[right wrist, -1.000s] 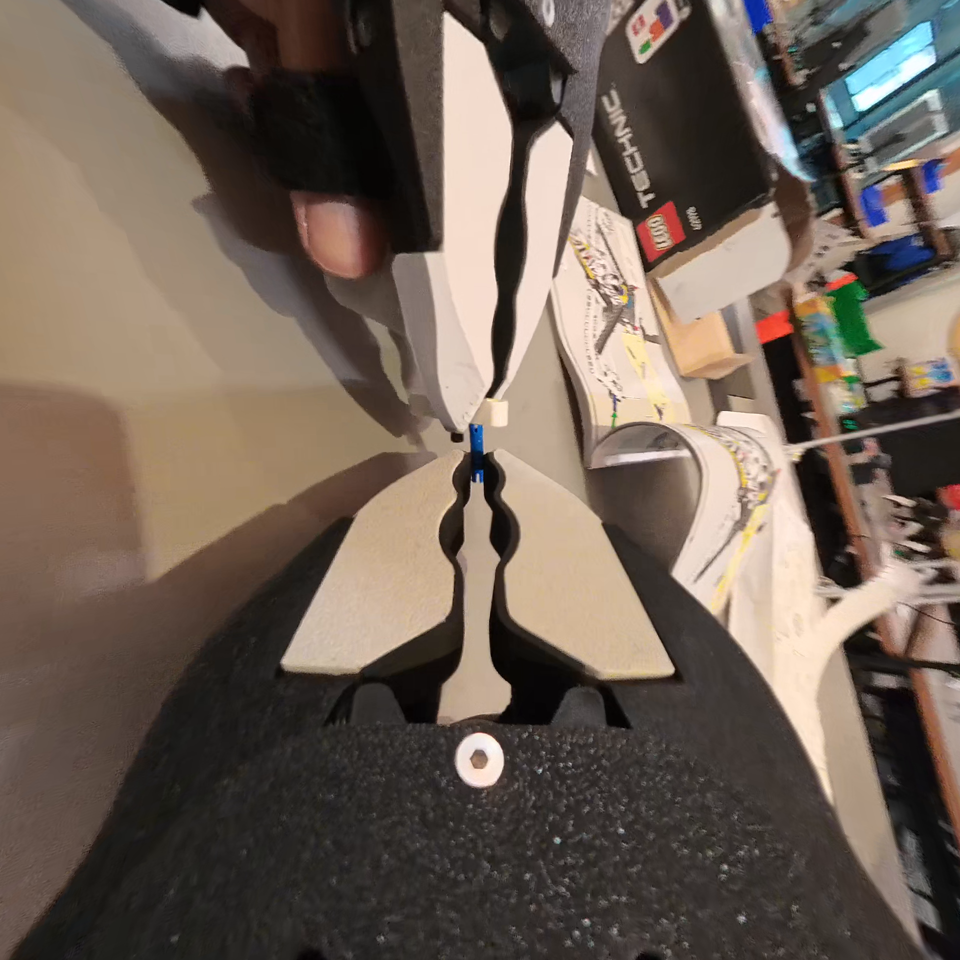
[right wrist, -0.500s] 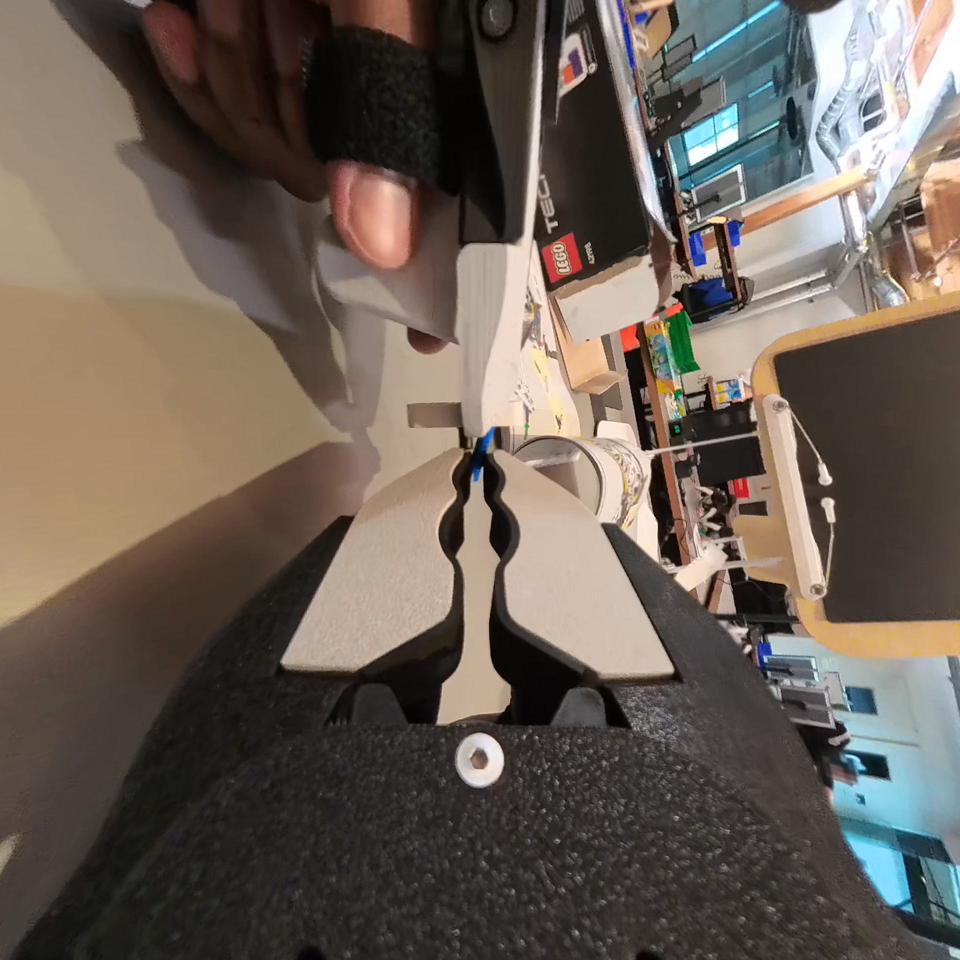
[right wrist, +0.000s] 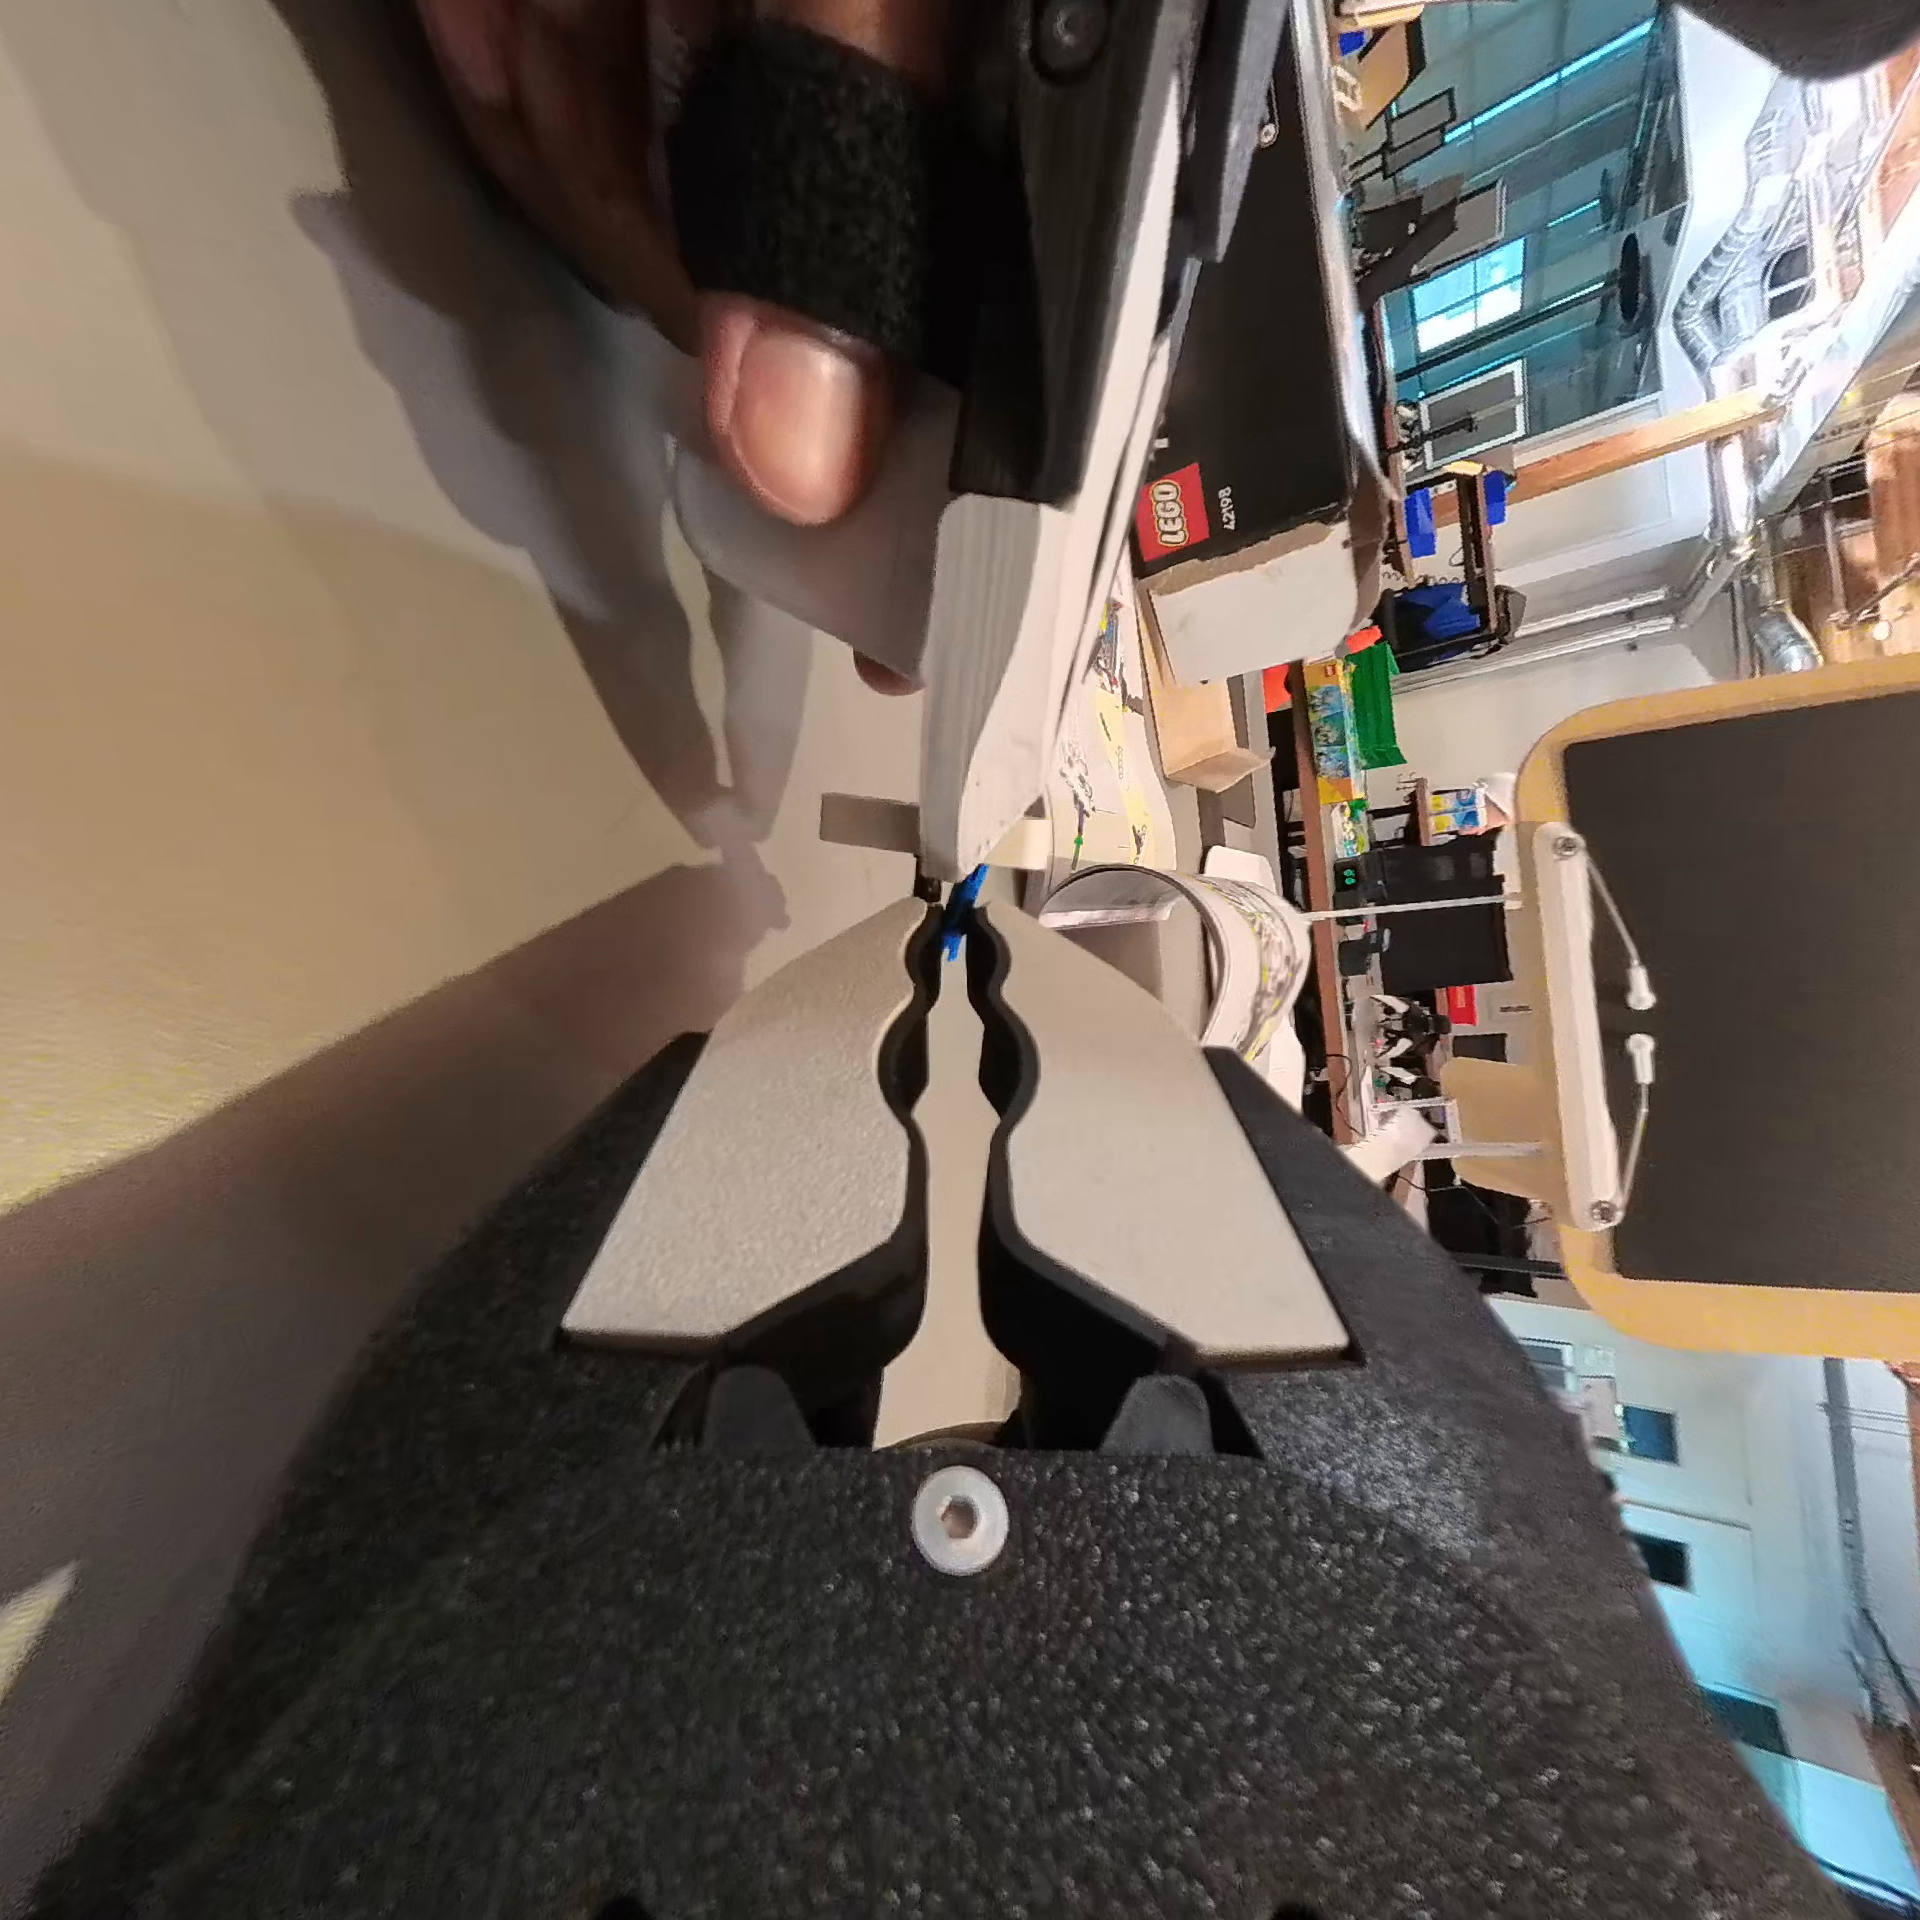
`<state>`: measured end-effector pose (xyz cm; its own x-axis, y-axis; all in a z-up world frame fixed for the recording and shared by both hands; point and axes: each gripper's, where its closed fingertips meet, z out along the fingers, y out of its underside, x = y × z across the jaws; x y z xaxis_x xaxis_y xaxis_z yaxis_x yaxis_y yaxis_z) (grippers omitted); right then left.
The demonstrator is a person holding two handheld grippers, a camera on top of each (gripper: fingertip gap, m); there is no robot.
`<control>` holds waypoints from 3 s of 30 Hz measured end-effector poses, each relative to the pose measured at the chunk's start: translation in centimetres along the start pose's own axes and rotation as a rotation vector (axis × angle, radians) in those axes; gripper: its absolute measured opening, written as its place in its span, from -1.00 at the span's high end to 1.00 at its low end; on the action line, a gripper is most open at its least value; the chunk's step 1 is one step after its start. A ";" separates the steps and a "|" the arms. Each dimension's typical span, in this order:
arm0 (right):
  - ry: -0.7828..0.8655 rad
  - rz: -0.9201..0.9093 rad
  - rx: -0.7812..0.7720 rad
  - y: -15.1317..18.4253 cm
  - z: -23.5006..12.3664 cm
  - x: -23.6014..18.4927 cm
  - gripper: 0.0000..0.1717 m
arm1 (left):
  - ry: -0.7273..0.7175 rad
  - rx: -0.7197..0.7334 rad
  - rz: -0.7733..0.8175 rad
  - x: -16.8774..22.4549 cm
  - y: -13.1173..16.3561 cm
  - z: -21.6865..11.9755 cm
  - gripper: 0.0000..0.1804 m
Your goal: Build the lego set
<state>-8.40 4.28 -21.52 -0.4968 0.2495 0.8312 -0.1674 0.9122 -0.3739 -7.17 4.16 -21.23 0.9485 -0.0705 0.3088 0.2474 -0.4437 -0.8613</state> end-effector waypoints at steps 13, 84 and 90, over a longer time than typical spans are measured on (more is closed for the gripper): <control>0.040 -0.138 0.041 0.0 -0.5 0.1 0.95 | 0.024 -0.017 -0.002 0.3 0.3 0.0 0.92; -0.176 0.112 -0.065 0.3 -0.8 -2.5 0.96 | -0.249 -0.198 0.878 0.8 2.0 0.9 0.92; -0.180 0.149 -0.057 0.3 -1.0 -2.4 0.96 | -0.303 -0.224 0.944 0.4 1.9 0.9 0.92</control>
<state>-6.39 4.29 -23.25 -0.6567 0.3257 0.6802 -0.0350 0.8878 -0.4589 -6.12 4.06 -23.07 0.7550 -0.2629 -0.6008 -0.6420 -0.4831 -0.5954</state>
